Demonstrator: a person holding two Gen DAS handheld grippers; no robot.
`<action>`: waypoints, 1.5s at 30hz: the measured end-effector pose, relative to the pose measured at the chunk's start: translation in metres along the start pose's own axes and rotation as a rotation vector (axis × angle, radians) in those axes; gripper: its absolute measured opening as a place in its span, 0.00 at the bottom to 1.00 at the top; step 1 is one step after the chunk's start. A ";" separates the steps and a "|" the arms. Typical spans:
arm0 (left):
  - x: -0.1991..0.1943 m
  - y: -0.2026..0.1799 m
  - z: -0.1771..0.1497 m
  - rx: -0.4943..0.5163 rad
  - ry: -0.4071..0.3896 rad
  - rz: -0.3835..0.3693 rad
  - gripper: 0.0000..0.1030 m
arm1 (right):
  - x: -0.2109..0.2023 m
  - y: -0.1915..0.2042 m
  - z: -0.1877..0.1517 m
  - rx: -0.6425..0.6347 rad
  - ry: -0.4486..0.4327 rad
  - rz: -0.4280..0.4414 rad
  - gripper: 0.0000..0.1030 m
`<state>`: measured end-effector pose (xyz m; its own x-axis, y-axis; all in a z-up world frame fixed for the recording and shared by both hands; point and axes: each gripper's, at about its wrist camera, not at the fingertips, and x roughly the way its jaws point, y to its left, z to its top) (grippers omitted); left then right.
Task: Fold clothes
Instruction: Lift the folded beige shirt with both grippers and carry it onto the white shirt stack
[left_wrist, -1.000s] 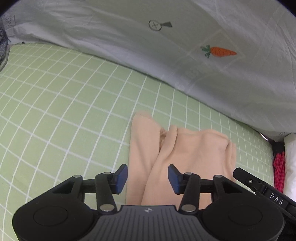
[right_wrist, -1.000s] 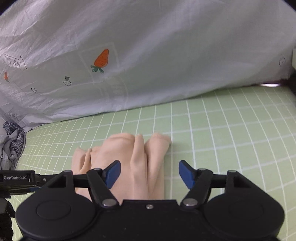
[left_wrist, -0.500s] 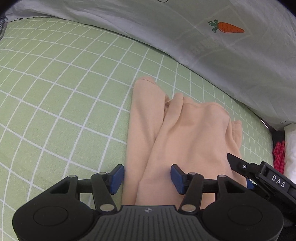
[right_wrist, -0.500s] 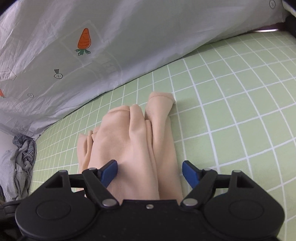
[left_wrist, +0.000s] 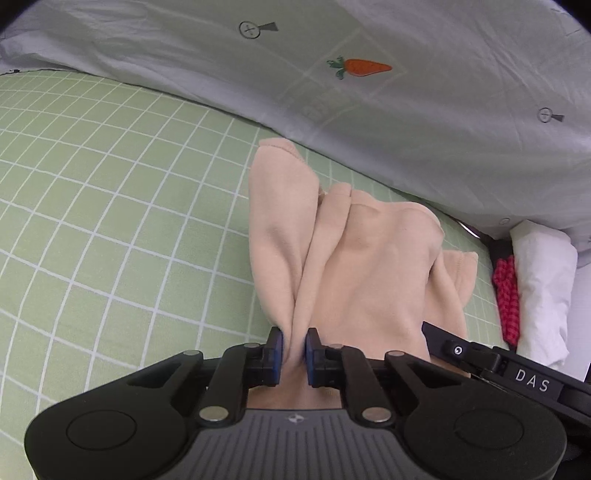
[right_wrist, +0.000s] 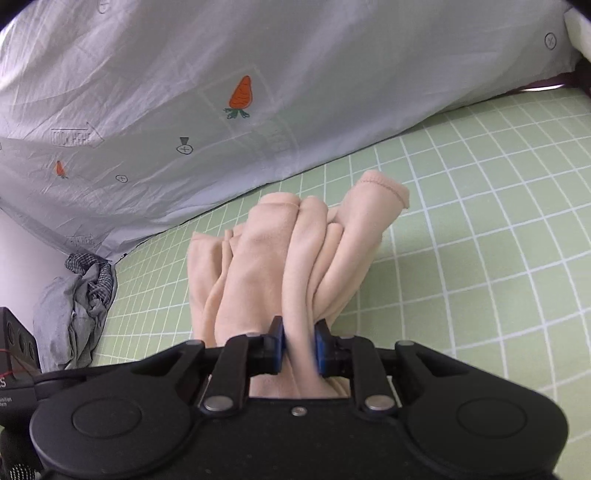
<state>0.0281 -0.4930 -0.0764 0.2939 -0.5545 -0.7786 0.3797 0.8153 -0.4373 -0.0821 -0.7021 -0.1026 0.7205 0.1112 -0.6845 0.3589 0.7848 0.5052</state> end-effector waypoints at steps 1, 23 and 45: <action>-0.011 -0.003 -0.006 0.004 -0.009 -0.013 0.13 | -0.013 0.007 -0.006 0.000 -0.014 -0.006 0.17; -0.090 -0.087 -0.152 0.227 0.049 -0.208 0.13 | -0.221 0.018 -0.155 0.150 -0.149 -0.273 0.17; 0.019 -0.400 -0.197 0.250 -0.076 -0.261 0.13 | -0.333 -0.262 -0.007 -0.016 -0.370 -0.247 0.17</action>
<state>-0.2914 -0.7966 -0.0051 0.2196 -0.7570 -0.6155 0.6501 0.5839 -0.4862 -0.4198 -0.9405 -0.0105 0.7790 -0.3042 -0.5483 0.5399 0.7701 0.3398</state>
